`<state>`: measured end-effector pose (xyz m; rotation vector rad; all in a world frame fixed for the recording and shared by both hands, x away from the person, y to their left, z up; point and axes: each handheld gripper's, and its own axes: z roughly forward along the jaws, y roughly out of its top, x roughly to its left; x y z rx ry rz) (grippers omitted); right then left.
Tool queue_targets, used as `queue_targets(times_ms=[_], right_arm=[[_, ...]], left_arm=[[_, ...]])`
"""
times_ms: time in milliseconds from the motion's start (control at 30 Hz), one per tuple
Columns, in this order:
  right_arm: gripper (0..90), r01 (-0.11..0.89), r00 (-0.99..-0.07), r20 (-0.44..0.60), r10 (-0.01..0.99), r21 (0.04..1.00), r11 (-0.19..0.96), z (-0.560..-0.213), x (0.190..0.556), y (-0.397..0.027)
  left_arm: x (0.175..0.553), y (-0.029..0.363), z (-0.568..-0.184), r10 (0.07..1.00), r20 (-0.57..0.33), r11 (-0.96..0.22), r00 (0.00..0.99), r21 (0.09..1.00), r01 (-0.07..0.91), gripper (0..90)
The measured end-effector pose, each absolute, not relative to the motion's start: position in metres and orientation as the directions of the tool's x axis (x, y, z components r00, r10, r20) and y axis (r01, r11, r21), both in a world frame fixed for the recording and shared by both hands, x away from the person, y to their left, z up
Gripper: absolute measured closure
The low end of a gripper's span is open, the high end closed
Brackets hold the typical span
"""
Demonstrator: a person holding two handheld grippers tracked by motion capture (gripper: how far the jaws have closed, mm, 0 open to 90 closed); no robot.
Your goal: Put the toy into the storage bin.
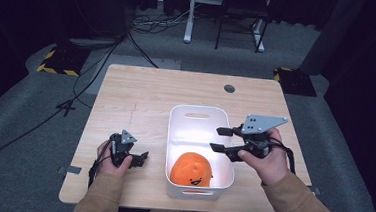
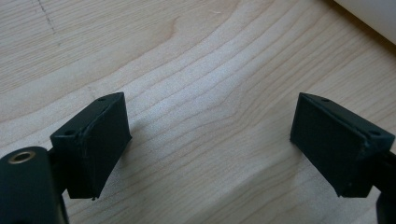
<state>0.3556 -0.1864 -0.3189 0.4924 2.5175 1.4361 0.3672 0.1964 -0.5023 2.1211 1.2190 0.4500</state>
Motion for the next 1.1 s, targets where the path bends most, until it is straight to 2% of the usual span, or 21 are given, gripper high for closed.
queue_targets(times_ms=[567,900,1100], right_arm=[[41.1,0.262,-0.808,-0.028,0.589,0.878,0.401,-0.312,0.372,-0.256],[41.4,0.308,-0.769,-0.014,0.639,0.867,0.391,-0.32,0.378,-0.28],[41.5,0.362,-0.747,0.006,0.665,0.842,0.399,-0.34,0.381,-0.294]], left_arm=[[0.367,0.196,-0.502,0.858,-0.025,-0.363,0.513,0.677,0.64,12.2],[0.367,0.196,-0.502,0.858,-0.025,-0.363,0.513,0.677,0.641,12.2],[0.367,0.196,-0.502,0.859,-0.021,-0.364,0.511,0.677,0.639,12.2]])
